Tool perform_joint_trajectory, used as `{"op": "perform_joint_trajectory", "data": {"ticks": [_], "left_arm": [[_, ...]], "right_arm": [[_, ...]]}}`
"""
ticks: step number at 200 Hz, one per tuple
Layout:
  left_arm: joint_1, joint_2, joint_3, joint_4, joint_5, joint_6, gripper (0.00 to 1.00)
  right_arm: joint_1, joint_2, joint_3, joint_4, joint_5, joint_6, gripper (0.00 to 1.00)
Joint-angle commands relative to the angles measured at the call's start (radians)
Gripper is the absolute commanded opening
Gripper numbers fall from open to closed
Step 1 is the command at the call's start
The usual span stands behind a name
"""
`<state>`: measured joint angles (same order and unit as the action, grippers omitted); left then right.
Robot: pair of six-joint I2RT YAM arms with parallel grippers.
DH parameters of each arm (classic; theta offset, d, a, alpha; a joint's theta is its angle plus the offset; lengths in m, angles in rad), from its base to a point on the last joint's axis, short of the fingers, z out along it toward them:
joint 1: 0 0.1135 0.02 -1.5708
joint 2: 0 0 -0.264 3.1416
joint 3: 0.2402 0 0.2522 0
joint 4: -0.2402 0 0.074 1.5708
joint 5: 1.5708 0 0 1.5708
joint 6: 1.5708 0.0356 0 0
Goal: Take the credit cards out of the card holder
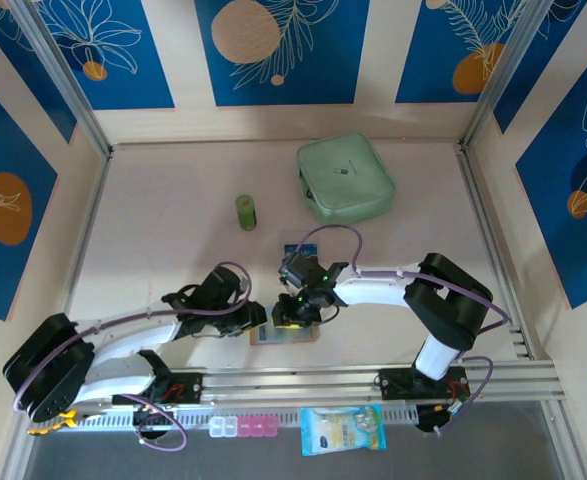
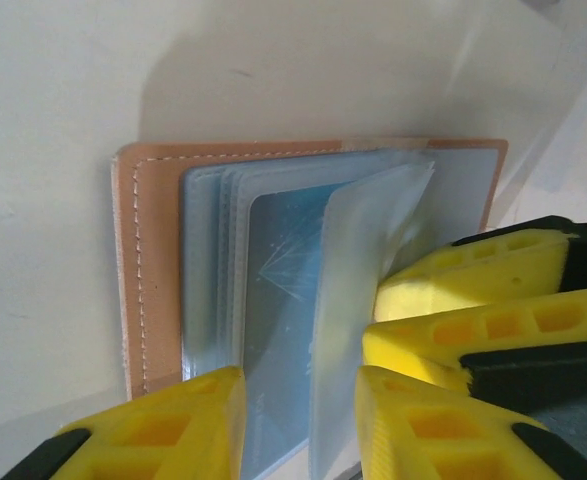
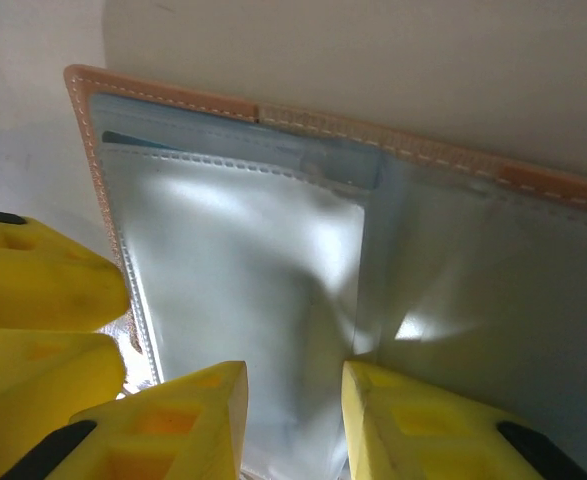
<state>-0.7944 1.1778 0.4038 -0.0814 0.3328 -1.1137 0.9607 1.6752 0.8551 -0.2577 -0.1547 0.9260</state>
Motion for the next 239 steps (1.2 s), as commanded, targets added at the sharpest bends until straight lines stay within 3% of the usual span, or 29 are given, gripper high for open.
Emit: {"op": "perform_joint_trajectory", "data": {"ticks": [1,73,143,239], "left_arm": [[-0.010,0.023,0.028,0.044,0.014,-0.013,0.31],[-0.024,0.070,0.051,0.077,0.022,-0.021,0.19],[-0.049,0.083,0.117,0.041,0.012,-0.016,0.21],[-0.126,0.283,0.250,0.101,0.018,-0.018,0.28]], "right_arm": [[-0.005,-0.003,-0.016,-0.006,-0.011,0.009,0.33],[-0.008,-0.054,-0.033,-0.009,-0.002,0.014,0.32],[-0.038,-0.230,-0.060,-0.098,0.054,-0.008,0.33],[-0.111,-0.408,-0.132,-0.159,0.063,-0.026,0.34]]}}
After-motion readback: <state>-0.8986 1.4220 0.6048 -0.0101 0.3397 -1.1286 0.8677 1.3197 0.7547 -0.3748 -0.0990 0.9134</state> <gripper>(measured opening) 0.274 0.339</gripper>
